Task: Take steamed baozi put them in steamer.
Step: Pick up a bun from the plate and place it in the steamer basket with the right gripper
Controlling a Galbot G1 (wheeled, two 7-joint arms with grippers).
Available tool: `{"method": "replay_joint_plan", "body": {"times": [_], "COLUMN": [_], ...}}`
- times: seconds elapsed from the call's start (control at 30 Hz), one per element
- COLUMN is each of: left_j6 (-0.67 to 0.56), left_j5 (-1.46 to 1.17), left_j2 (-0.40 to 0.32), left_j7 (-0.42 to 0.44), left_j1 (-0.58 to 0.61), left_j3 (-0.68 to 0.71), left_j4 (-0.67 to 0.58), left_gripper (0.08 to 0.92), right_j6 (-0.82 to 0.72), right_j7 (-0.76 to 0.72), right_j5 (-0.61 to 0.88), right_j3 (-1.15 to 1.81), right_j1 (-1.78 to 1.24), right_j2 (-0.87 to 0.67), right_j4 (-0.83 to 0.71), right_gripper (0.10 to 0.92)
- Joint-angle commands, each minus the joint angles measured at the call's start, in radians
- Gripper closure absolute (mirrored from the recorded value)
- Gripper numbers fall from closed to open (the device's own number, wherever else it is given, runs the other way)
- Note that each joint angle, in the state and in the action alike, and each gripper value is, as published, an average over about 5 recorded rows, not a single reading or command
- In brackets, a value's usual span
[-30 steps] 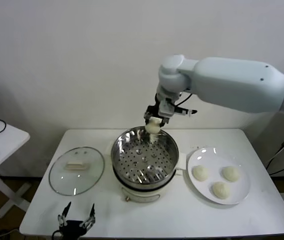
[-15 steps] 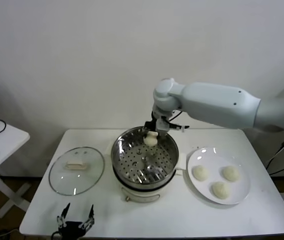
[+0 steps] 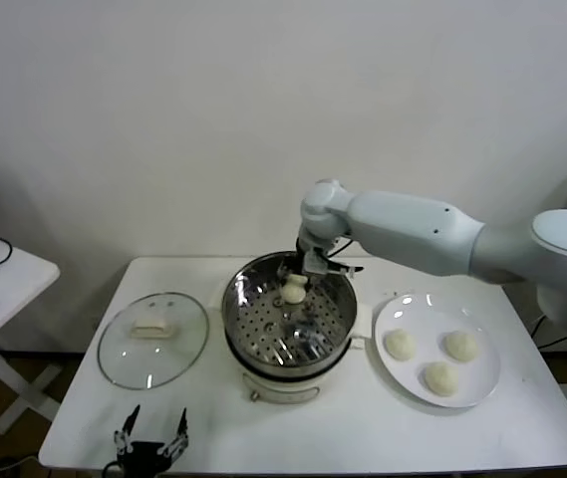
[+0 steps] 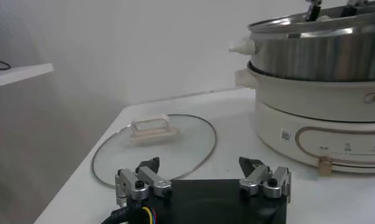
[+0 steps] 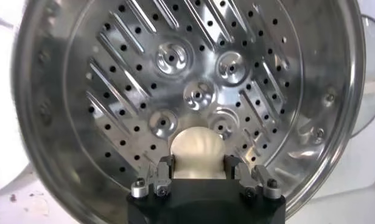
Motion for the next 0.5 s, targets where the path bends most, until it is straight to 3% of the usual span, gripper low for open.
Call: {"method": "replay_joint_plan", "body": {"times": [0.03, 0.17, 0.37, 0.5], "left_j6": [-0.001, 0.000, -0.003, -0.004], "left_j5": [0.002, 0.001, 0.001, 0.001], "left_j2": [0.000, 0.000, -0.002, -0.004], "left_j7": [-0.001, -0.001, -0.001, -0.001], "left_j1": [0.000, 0.000, -0.002, -0.002], "left_j3": [-0.001, -0.003, -0.004, -0.004], "left_j4": [0.000, -0.001, 0.002, 0.002], "left_gripper": [0.177, 0.177, 0.177, 0.177], "right_j6": [0.012, 0.019, 0.018, -0.024], "right_j7": [0.000, -0.029, -0.072, -0.132], "right_j5": [-0.026, 0.002, 0.090, 0.320], "right_j3": [0.017, 0.004, -0.011, -0.074], "right_j1": [-0.030, -0.019, 0.032, 0.152], "right_j2": [0.022, 0.027, 0.018, -0.018], "right_j4": [-0.053, -0.052, -0.035, -0.010], "right_gripper": [0.472, 0.438, 0.288, 0.216]}}
